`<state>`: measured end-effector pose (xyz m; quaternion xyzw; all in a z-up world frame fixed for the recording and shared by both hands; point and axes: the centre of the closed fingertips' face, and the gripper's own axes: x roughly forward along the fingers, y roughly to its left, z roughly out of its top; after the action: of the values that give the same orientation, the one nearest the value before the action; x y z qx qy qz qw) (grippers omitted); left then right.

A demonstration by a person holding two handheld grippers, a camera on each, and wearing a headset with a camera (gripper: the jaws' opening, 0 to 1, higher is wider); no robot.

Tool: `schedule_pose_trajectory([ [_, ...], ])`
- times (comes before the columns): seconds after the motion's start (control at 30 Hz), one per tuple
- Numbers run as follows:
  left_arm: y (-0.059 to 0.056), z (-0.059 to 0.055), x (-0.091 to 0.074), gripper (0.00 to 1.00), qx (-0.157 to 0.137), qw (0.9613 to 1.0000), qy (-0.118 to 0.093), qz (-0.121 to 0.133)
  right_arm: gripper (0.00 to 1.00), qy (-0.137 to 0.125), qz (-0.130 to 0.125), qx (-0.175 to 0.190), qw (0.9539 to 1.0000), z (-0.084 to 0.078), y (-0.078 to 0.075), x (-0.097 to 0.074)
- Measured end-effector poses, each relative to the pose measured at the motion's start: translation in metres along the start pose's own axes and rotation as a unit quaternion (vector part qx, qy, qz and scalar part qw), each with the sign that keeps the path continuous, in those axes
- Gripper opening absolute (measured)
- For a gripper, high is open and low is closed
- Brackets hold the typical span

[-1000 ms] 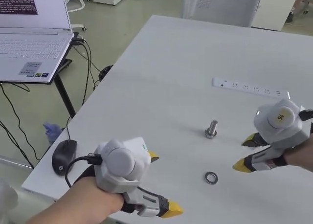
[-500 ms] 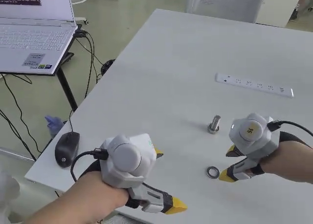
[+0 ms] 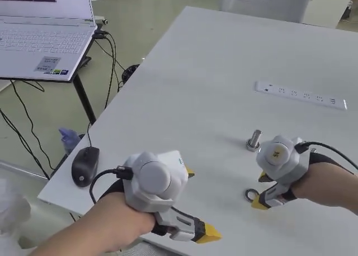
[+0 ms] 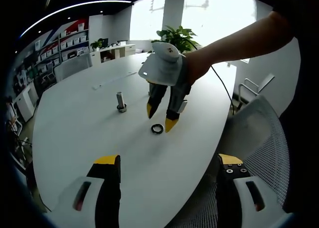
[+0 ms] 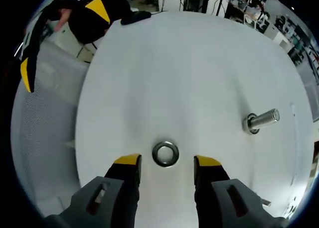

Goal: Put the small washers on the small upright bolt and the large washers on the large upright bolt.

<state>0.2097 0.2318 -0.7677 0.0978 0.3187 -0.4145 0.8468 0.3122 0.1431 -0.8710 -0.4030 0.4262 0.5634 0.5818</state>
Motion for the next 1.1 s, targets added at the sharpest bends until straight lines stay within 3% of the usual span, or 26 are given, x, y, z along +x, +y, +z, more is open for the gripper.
schedule_pose_trajectory([
  [0.53,-0.0011,0.0025,0.0000,0.78,0.001,1.0000,-0.004,-0.001,0.43,0.030,-0.003,-0.021,0.9993,-0.0052,0.0009,0.0079],
  [0.7,-0.0017,0.0016,-0.0007,0.78,0.000,1.0000,-0.004,-0.001,0.42,0.026,-0.004,-0.016,0.9995,-0.0042,0.0005,0.0066],
  [1.1,-0.0017,0.0016,-0.0022,0.77,0.001,1.0000,-0.007,0.001,0.34,0.046,-0.001,-0.024,0.9987,-0.0007,0.0023,0.0078],
])
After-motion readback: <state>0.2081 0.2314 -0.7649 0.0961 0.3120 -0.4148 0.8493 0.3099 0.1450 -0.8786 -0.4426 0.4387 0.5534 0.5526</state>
